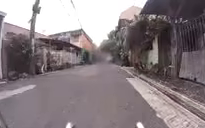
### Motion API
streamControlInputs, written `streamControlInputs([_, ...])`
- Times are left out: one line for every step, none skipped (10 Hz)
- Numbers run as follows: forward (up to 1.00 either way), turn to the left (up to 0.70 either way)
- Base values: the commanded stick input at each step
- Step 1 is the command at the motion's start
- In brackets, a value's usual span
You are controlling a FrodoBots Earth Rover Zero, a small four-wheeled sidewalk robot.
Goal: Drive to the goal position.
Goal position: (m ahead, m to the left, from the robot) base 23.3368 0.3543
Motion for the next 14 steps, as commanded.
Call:
streamControlInputs([0.7, 0.0])
streamControlInputs([0.7, -0.08])
streamControlInputs([0.7, -0.14])
streamControlInputs([0.7, -0.14])
streamControlInputs([0.7, -0.14])
streamControlInputs([0.7, 0.0])
streamControlInputs([0.7, -0.03])
streamControlInputs([0.7, -0.08])
streamControlInputs([0.7, -0.13])
streamControlInputs([0.7, -0.13])
streamControlInputs([0.7, -0.06])
streamControlInputs([0.7, 0.0])
streamControlInputs([0.7, 0.0])
streamControlInputs([0.7, 0.0])
